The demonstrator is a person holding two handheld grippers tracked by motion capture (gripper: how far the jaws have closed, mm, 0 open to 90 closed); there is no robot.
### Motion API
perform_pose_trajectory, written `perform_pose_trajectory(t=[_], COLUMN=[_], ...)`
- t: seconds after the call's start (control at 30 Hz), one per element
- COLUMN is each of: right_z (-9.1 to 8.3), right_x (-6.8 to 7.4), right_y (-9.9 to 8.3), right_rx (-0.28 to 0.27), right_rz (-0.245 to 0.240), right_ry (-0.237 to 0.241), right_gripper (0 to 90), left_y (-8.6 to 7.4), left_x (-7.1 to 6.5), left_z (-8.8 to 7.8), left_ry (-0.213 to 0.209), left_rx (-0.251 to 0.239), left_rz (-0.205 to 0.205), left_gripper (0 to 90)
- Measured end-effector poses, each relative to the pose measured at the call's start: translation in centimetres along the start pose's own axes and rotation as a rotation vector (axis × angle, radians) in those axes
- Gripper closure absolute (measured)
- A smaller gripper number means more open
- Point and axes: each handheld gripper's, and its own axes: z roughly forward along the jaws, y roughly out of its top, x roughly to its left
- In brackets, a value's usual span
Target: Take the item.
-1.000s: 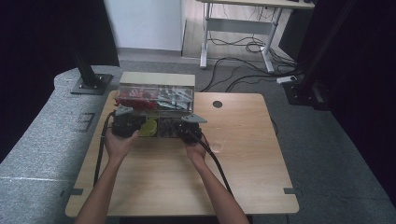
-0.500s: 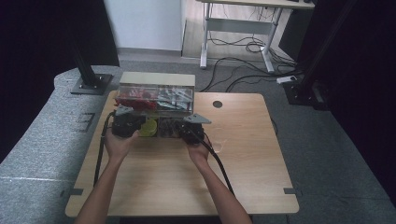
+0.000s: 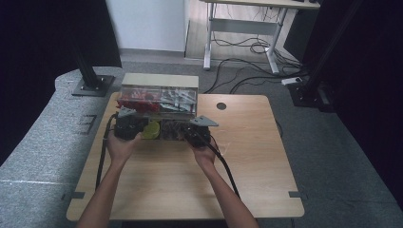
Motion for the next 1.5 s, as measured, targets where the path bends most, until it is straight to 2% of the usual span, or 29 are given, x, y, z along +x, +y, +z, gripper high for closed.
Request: perform_pose_trajectory(t=[0.3, 0.47, 1.5], right_z=[-0.9, -1.3, -4.3], right_x=[0.0, -0.1, -1.8], right_y=[0.2, 0.2, 0.1], right_rx=[-0.014, -0.013, -0.047], right_rz=[0.003, -0.010, -0.003], right_ry=[0.010, 0.005, -0.019], right_gripper=[88.7, 88.7, 88.8], left_y=[0.0, 0.0, -0.1], left_x=[-0.1, -0.1, 0.0], left_z=[0.0, 0.0, 0.3], left_ry=[0.005, 0.004, 0.004], left_rx=[-0.005, -0.003, 0.005], left_rz=[0.000, -0.001, -0.004], left_gripper=[89.9, 90.0, 89.9])
